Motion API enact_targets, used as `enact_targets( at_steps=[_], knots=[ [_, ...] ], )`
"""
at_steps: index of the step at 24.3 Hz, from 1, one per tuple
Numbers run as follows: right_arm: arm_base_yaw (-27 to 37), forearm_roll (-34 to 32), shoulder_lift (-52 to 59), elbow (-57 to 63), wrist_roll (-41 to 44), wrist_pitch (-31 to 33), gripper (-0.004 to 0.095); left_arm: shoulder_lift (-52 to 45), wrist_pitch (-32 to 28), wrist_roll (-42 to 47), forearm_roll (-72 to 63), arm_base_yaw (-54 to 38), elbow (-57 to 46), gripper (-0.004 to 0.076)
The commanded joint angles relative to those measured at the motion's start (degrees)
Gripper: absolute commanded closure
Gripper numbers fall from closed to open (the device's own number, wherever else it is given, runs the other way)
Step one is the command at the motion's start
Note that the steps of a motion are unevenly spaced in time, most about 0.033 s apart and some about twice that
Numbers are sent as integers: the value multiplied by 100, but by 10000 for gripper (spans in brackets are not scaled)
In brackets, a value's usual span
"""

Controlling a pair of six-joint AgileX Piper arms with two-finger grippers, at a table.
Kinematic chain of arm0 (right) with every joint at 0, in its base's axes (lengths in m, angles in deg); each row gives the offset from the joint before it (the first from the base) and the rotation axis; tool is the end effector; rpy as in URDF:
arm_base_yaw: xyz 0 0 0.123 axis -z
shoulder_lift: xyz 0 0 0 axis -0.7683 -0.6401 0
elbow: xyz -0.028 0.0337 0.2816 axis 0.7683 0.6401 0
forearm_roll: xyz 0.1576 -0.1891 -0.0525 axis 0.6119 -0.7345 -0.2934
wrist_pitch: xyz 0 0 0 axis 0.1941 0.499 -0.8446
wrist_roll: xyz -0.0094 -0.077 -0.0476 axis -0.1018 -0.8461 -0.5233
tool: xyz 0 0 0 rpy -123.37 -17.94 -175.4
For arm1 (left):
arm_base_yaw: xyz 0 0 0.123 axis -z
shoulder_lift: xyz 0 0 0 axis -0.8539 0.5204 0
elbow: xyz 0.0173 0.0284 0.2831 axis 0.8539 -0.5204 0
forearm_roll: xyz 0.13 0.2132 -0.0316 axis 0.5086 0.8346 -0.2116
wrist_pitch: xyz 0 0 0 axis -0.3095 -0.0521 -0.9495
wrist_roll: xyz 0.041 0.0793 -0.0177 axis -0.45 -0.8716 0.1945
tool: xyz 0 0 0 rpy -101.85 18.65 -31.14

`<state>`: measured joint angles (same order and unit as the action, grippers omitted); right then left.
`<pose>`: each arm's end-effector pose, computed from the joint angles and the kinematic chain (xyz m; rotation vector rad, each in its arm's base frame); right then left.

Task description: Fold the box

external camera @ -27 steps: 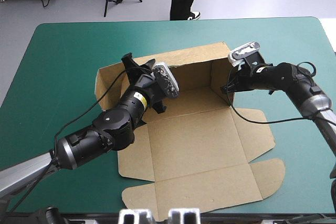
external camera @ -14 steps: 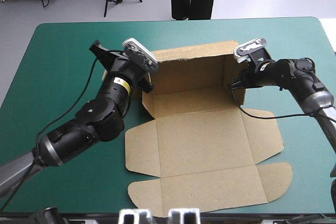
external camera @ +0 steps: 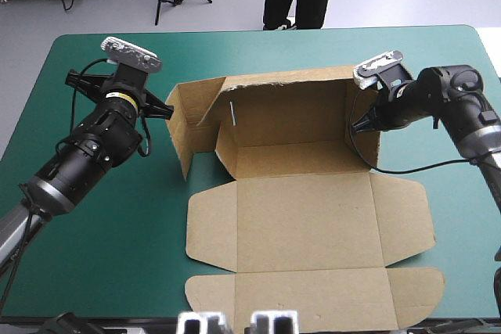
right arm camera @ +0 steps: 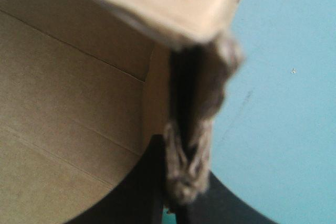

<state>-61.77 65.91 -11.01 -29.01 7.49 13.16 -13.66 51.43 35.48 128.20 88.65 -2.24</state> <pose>0.3035 0.0675 0.3579 -0.7014 2.4603 0.0210 0.2667 -0.0932 0.3822 0.3771 2.0492 0.4564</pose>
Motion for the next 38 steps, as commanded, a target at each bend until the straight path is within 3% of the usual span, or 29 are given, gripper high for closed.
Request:
enact_targets(
  at_steps=[1, 5, 16, 23, 24, 26, 27, 30, 31, 38],
  knots=[
    [12, -118, 191, -551, -82, 603, 926, -200, -128, -180, -23, -293, 195, 708],
    [12, -167, -53, -1033, -167, 1423, 925, -209, -102, -247, -224, -533, 195, 708],
    [12, 192, -1196, -1451, -190, 1422, 926, -526, 150, -635, -1118, -648, 195, 708],
    [12, 412, -2199, -2418, -166, 1422, 921, -965, 372, -675, -1296, -648, 195, 710],
    [12, 395, -2342, -2612, -166, 1422, 889, -988, 542, -675, -1296, -648, 195, 710],
    [12, 409, -2481, -2830, -166, 1422, 722, -988, 745, -675, -1271, -648, 195, 710],
    [12, 440, -2483, -2981, -66, 1422, 542, -988, 770, -675, -1266, -648, 195, 710],
    [12, 559, -2312, -3261, 309, 1422, 255, -988, 801, -620, -1266, -648, 195, 710],
    [12, 547, -2190, -3331, 312, 1422, 217, -988, 828, -620, -1266, -648, 195, 710],
    [12, -19, -1988, -3336, 320, 1422, 222, -988, 853, -620, -1257, -648, 195, 711]
  ],
)
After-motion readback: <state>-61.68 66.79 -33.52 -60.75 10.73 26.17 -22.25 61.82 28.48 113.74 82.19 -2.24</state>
